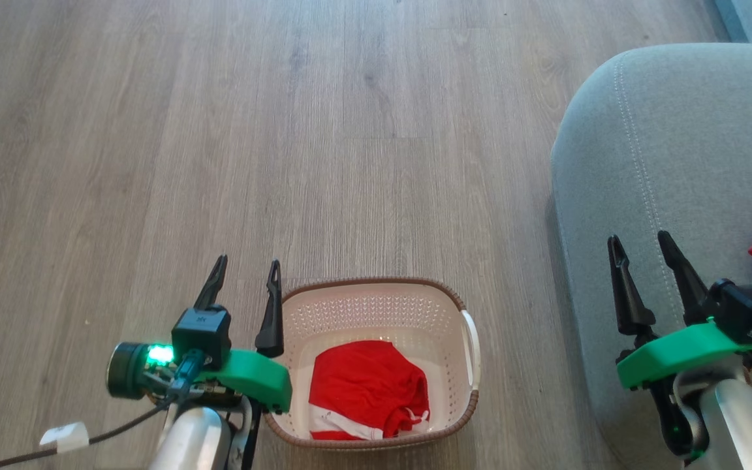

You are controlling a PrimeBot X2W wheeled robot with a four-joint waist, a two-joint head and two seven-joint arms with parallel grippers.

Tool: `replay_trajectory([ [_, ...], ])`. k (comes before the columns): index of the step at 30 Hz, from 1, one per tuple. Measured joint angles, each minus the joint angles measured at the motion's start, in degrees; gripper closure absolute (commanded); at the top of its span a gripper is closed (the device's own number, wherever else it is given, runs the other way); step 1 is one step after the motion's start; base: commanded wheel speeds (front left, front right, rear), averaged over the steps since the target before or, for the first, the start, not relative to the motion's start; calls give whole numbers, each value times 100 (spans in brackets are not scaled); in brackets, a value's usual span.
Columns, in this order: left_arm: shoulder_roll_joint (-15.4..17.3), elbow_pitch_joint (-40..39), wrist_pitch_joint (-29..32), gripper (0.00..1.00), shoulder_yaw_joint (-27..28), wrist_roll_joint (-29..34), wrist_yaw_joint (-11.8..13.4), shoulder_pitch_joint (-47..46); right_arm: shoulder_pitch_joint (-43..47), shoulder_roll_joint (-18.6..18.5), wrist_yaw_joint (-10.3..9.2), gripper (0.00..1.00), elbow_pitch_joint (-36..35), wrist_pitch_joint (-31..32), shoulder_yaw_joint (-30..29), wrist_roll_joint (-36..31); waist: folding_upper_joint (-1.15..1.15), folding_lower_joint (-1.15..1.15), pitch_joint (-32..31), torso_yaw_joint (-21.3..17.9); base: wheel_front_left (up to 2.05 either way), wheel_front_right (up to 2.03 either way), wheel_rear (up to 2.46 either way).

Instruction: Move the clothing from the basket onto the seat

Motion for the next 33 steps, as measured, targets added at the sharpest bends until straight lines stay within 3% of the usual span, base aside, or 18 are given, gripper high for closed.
replay_trajectory([
  [15, -3, 333, 0, 0, -288, 14, -126, -49, -52, -16, 0, 0, -11, 0, -176, -116, 0, 0, 422, -115, 0, 0, 0],
  [33, -38, 2770, 1, 0, -1348, 175, -530, -2100, -1067, -155, 0, 0, -872, 0, -403, -488, 0, 2, 2407, -476, 0, 0, 0],
])
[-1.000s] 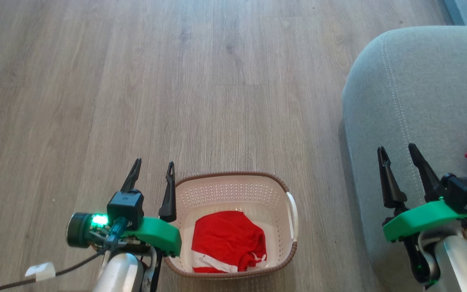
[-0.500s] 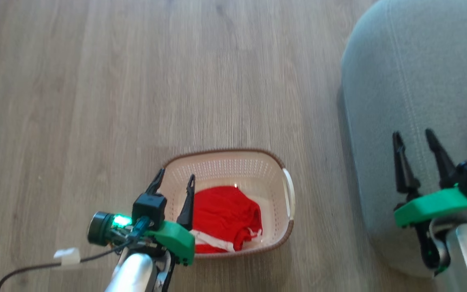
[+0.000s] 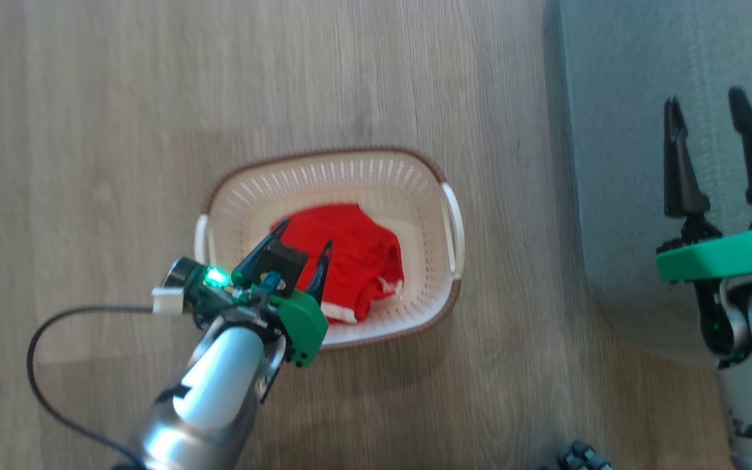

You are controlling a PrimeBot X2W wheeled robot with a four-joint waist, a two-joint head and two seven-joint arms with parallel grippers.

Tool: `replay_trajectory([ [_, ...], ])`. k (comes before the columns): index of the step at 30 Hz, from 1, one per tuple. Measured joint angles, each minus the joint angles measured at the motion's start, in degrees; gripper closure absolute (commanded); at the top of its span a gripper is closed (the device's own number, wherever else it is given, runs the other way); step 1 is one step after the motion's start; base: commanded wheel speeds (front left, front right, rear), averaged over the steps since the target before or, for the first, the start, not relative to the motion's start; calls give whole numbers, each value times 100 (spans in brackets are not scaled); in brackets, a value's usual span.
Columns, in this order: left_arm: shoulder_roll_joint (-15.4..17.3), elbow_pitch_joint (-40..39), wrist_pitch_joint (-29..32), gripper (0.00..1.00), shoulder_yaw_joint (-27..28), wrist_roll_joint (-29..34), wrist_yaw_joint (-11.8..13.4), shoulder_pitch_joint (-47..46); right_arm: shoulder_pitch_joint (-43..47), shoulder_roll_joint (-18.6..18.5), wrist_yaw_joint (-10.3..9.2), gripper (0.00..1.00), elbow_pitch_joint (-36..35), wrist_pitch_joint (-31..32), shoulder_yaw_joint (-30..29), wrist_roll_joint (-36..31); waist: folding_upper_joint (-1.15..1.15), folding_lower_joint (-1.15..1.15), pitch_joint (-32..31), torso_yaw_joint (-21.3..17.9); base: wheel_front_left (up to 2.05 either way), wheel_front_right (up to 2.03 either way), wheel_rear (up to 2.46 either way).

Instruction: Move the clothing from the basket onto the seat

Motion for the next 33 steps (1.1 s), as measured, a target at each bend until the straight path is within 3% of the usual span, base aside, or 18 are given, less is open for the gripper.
replay_trajectory([
  [11, -22, 2009, 0, 0, -491, -14, -302, -1449, -438, 38, 0, 0, -610, -1, 211, -219, 0, -1, 1324, -351, 0, 0, 0],
  [16, -36, 2883, 227, 0, -762, 153, -320, -2008, -543, 90, 0, 0, -890, -1, 444, -218, 0, -1, 1759, -561, 0, 0, 0],
  [27, 103, 3239, 1026, 0, -987, 259, -412, -2659, -680, 336, 0, 0, -1058, -1, 609, -219, 0, -1, 2421, -1048, 0, 0, 0],
  [33, 201, 3293, 1634, 0, -996, 278, -287, -2881, -817, 374, 0, 0, -1109, -2, 722, -219, 0, -2, 2701, -1197, 0, 0, 0],
])
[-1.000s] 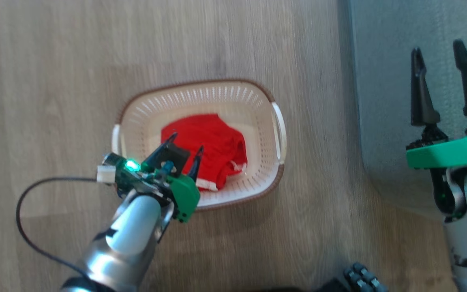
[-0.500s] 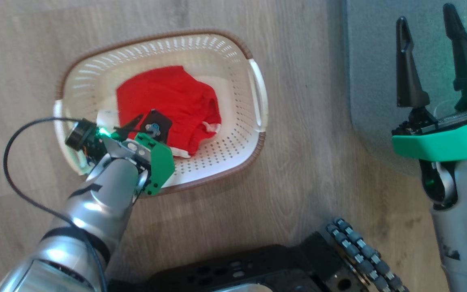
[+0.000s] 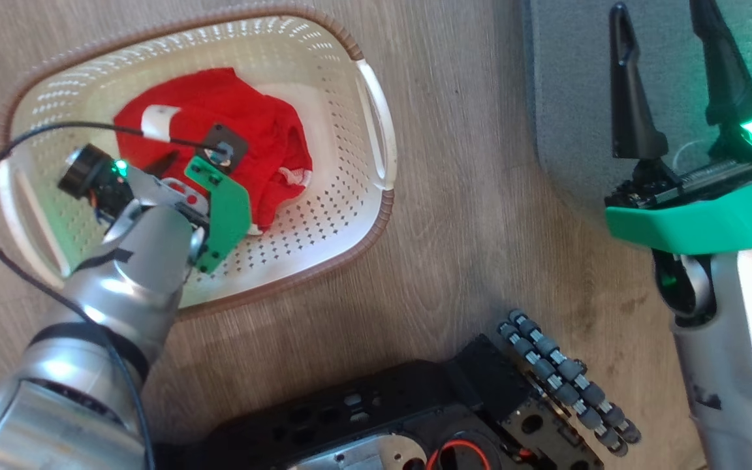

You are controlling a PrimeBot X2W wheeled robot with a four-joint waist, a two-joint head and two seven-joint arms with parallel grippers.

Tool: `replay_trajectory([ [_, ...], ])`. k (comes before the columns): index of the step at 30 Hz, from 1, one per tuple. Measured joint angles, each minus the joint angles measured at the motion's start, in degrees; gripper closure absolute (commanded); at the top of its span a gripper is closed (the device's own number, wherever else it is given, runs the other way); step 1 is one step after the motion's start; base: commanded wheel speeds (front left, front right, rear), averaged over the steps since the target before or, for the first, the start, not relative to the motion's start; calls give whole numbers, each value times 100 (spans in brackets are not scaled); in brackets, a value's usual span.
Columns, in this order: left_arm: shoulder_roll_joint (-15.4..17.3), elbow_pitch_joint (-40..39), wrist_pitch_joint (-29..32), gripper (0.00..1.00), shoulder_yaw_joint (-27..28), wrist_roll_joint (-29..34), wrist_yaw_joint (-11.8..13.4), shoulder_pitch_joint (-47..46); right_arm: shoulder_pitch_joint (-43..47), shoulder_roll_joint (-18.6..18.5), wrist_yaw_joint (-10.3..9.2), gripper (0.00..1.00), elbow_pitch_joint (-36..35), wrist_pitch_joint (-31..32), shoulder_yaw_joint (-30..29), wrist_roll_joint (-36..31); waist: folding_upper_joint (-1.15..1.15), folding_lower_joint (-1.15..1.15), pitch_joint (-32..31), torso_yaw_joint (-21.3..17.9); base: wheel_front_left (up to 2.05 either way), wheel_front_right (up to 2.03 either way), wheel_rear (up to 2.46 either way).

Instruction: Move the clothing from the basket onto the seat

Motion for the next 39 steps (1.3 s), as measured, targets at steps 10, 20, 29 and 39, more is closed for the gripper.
replay_trajectory([
  [10, 171, 15, 878, 0, -198, 70, 198, -108, -73, 32, 0, 0, 0, -15, 104, -1, 0, 0, 194, -151, 0, 0, 0],
  [20, 267, 15, 1124, 0, -278, 42, 247, -109, -46, 103, 0, 0, -105, -15, 111, -103, 0, 0, 321, -180, 0, 0, 0],
  [29, 278, 15, 1124, 16, -279, -92, 256, -111, -46, 129, 0, 0, -138, -15, 183, -147, 0, 0, 380, -198, 0, 0, 0],
  [39, 316, 14, 1216, 100, -275, -254, 288, -110, -48, 129, 0, 0, -207, -15, 210, -151, 0, 0, 404, -203, 0, 0, 0],
])
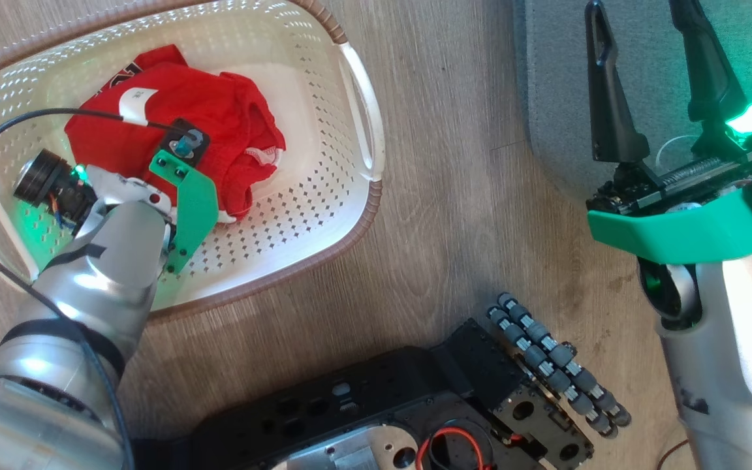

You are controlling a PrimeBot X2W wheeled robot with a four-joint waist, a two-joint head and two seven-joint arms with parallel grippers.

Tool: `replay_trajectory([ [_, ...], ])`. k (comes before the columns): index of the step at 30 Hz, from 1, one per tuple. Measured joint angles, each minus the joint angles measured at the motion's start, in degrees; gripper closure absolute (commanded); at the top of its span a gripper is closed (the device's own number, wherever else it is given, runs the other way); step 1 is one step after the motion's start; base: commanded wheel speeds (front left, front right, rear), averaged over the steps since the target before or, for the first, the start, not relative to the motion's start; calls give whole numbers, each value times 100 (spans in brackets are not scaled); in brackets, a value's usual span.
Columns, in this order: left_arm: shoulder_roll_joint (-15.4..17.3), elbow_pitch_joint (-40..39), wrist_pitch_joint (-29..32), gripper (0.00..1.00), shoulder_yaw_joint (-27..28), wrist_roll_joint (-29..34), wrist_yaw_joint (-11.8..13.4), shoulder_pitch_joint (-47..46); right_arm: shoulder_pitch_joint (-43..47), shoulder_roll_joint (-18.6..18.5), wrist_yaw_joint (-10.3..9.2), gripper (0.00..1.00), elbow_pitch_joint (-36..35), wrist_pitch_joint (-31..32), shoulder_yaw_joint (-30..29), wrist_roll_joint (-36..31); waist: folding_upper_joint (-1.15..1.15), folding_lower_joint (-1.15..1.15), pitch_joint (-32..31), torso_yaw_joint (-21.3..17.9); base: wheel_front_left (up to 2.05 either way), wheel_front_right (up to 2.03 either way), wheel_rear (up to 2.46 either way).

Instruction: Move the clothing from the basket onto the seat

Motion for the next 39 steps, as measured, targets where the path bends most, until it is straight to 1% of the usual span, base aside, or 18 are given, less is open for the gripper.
replay_trajectory([
  [14, 45, 7, -320, 100, 19, -245, 18, 4, -241, 30, 0, 0, 9, 0, 58, 0, 0, 0, -150, -41, 0, 0, 0],
  [16, 45, 7, -408, 100, 24, -265, 58, 4, -266, 32, 0, 0, 12, 0, 63, 0, 0, 0, -207, -52, 0, 0, 0],
  [21, 34, 8, -603, 100, 133, -412, 63, 28, -390, 47, 0, 0, 45, -1, 81, -1, 0, 0, -397, -69, 0, 0, 0],
  [26, -85, 7, -918, 100, 192, -610, 107, 297, -424, 48, 0, 0, 126, -1, 87, -53, 0, 0, -772, -9, 0, 0, 0],
  [34, -247, 15, -1649, 100, 382, -937, 107, 672, -299, 31, 0, 0, 275, -1, 86, -52, 0, 0, -1542, 147, 0, 0, 0],
  [39, -345, 20, -2247, 100, 575, -1224, 98, 895, -144, -1, 0, 0, 415, -1, 83, -49, 1, -1, -2076, 271, 0, 0, 0],
])
